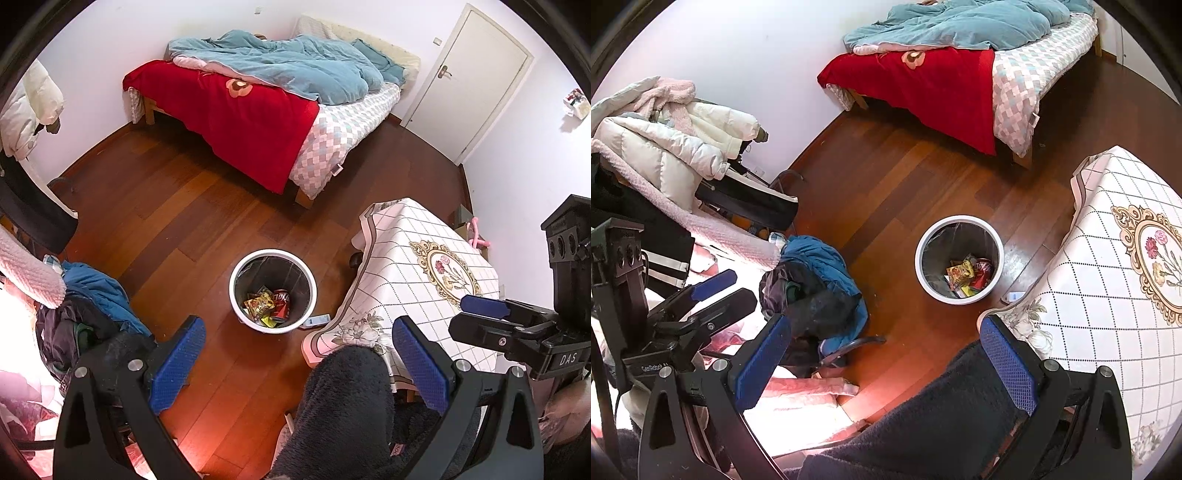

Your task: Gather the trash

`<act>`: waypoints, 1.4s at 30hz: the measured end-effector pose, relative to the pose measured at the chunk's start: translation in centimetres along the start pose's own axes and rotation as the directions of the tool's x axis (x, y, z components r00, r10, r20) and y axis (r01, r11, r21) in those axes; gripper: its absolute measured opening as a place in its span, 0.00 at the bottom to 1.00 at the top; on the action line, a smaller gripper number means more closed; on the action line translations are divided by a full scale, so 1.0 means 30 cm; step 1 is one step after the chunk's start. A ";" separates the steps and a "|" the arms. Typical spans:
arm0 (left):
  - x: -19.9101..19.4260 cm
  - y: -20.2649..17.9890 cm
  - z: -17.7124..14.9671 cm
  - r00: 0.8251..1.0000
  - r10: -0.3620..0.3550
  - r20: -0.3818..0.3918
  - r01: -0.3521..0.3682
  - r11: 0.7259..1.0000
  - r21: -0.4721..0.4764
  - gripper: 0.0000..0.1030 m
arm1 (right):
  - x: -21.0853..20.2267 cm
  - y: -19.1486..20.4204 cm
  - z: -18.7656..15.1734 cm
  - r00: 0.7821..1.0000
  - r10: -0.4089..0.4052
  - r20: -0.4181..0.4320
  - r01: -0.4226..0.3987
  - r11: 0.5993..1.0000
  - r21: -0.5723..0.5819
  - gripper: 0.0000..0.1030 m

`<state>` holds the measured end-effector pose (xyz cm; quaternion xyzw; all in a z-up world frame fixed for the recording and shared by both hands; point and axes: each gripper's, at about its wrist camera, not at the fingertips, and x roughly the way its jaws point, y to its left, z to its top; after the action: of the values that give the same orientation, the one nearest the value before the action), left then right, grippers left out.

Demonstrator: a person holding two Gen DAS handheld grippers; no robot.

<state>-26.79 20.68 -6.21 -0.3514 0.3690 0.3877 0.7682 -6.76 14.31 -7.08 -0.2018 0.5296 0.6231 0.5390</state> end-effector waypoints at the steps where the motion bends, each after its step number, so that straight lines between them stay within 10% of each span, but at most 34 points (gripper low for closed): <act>1: -0.002 -0.001 -0.001 1.000 -0.001 0.001 0.001 1.000 0.001 1.00 | -0.002 -0.002 -0.002 1.000 0.001 -0.001 -0.001 1.000 0.000 1.00; 42: -0.059 -0.011 0.001 1.000 -0.012 0.019 0.012 1.000 -0.001 1.00 | -0.034 0.049 -0.003 1.000 0.020 -0.007 -0.020 1.000 -0.024 1.00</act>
<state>-27.25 19.97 -4.63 -0.3501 0.3596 0.3866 0.7737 -7.74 13.99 -5.61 -0.2053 0.5257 0.6341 0.5286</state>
